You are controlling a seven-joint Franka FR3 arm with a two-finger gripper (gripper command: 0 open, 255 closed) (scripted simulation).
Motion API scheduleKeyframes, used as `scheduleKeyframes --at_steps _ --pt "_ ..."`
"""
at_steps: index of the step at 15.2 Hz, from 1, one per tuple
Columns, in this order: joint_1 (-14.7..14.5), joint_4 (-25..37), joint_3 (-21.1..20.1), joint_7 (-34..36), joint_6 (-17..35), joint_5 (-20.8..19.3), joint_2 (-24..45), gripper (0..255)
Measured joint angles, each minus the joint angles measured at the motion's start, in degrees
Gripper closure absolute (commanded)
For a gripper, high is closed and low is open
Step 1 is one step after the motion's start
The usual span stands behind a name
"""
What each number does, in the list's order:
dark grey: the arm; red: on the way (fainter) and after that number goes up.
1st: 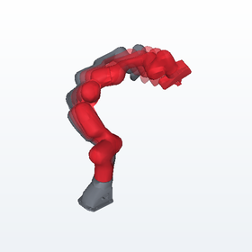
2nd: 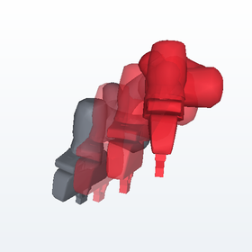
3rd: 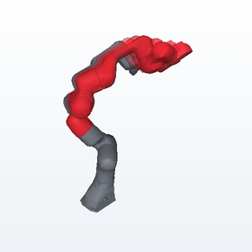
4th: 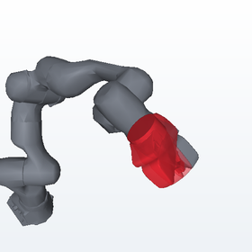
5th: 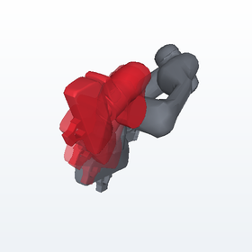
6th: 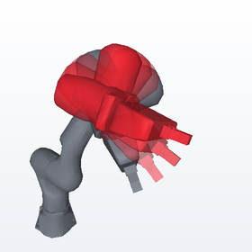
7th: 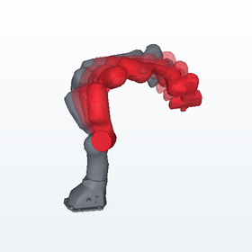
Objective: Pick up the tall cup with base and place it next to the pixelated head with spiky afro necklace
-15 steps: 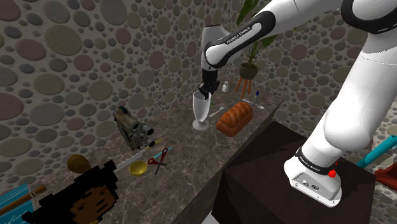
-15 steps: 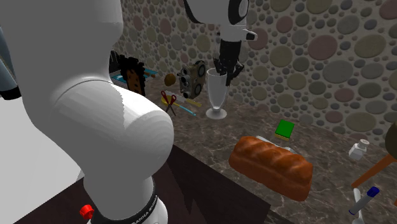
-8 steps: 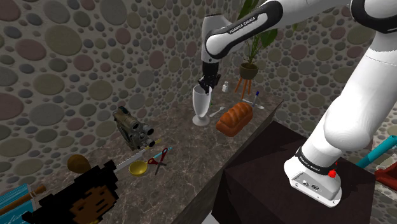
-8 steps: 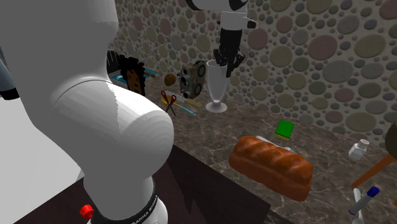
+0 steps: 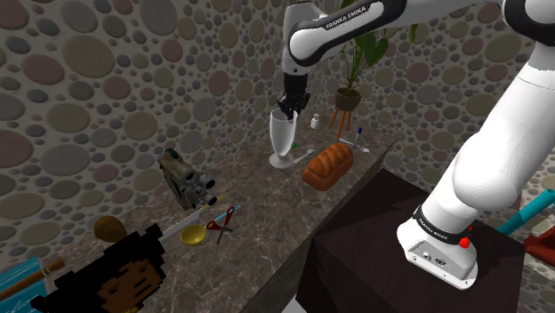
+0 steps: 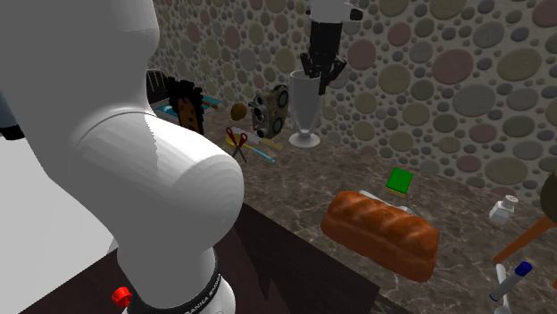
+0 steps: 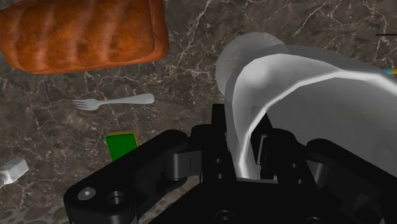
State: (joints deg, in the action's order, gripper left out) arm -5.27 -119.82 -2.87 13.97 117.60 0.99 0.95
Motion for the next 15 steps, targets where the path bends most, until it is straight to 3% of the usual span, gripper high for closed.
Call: scheduleKeyframes --at_steps 15 --pt "0.1 8.2 0.1 0.1 -11.5 0.1 -3.3 255"
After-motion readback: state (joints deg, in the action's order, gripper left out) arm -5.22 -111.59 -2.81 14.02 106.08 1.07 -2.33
